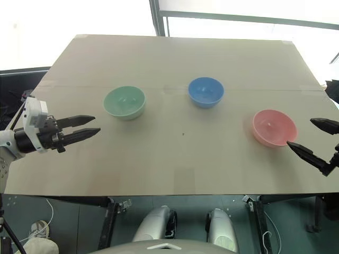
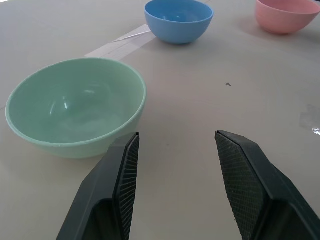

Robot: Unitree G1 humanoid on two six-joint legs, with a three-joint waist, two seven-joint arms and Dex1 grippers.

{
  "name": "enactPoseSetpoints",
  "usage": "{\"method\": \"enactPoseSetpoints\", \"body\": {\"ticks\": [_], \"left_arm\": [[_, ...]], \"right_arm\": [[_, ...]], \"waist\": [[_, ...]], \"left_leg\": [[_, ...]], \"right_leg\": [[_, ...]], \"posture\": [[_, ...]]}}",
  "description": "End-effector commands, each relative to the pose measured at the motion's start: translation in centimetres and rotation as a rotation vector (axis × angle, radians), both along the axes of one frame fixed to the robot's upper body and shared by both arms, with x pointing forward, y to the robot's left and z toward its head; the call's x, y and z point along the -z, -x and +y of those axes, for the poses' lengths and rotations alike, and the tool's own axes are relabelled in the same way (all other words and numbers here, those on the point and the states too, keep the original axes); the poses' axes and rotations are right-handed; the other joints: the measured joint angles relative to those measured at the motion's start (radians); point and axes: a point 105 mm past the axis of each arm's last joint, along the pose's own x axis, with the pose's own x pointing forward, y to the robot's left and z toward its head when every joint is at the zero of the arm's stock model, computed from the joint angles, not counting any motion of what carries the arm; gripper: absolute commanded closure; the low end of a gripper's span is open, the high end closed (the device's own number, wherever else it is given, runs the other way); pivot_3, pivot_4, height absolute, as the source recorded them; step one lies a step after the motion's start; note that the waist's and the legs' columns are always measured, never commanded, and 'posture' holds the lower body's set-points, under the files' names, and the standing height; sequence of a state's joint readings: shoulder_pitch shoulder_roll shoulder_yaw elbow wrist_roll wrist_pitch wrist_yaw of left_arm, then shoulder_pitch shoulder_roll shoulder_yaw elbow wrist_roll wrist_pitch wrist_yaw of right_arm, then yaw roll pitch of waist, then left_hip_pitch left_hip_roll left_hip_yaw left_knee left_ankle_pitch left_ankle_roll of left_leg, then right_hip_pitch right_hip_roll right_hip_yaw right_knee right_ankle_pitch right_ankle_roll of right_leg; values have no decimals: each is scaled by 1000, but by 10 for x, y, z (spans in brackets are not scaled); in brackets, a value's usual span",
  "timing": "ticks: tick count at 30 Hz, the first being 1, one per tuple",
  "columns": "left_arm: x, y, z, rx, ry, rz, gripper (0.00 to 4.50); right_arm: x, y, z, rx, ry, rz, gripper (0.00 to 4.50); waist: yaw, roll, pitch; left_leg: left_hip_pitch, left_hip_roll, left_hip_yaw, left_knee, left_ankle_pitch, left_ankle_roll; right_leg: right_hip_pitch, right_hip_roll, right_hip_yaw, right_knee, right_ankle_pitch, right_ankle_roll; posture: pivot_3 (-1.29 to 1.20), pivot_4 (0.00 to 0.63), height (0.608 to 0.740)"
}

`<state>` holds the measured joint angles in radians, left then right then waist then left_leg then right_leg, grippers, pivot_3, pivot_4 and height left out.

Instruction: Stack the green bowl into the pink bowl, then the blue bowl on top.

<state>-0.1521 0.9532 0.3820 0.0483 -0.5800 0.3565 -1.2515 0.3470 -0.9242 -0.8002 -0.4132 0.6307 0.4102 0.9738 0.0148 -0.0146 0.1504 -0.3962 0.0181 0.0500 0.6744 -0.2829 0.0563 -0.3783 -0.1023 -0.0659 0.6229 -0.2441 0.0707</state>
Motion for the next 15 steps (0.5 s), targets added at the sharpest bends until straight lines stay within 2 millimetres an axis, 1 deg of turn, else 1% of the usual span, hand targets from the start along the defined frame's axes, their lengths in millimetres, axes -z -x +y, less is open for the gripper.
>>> {"method": "enactPoseSetpoints", "body": {"ticks": [1, 3, 5, 7, 10, 12, 15], "left_arm": [[-19, 2, -12, 42, -1, -81, 1956], [-25, -2, -26, 64, 34, -136, 1956], [-27, -3, -34, 85, 44, -159, 1956], [-28, -3, -40, 105, 55, -173, 1956], [-26, -2, -50, 155, 54, -176, 1956], [-26, -1, -59, 188, 61, -181, 1956], [-25, 3, -77, 269, 82, -189, 1956]], "right_arm": [[-8, -7, 13, -25, -14, -26, 0], [-6, -17, 31, -46, -61, -13, 0], [1, -24, 41, -31, -39, 34, 0], [8, -30, 50, -8, 25, 46, 0], [17, -38, 65, 3, -5, 104, 0], [24, -47, 67, 38, 51, 117, 0], [39, -59, 65, 105, 140, 136, 0]], "waist": [[0, 0, 0], [-2, -1, 0], [-1, -1, 0], [0, 0, 0], [0, -1, 0], [0, -1, 0], [1, -1, -1]], "left_leg": [[0, 0, 0, 0, 0, 0], [0, 0, 0, 0, 0, 0], [0, 0, 0, 1, 0, 0], [0, 0, 0, 1, 0, 0], [-1, -1, 0, 1, 0, 0], [-1, -1, 0, 1, 0, 0], [-1, -1, 0, 2, 0, 0]], "right_leg": [[0, 0, 0, 0, 0, 0], [0, 0, 0, 0, 0, 0], [0, -1, 0, 1, 0, 0], [0, -1, 0, 2, 0, 0], [-1, 0, 0, 1, 0, 0], [-1, 0, 0, 1, 0, 0], [-1, 0, 0, 1, 0, 0]], "posture": [[0, 150, 740], [0, 150, 740], [0, 150, 740], [0, 150, 740], [0, 150, 740], [0, 150, 740], [0, 150, 740]]}}
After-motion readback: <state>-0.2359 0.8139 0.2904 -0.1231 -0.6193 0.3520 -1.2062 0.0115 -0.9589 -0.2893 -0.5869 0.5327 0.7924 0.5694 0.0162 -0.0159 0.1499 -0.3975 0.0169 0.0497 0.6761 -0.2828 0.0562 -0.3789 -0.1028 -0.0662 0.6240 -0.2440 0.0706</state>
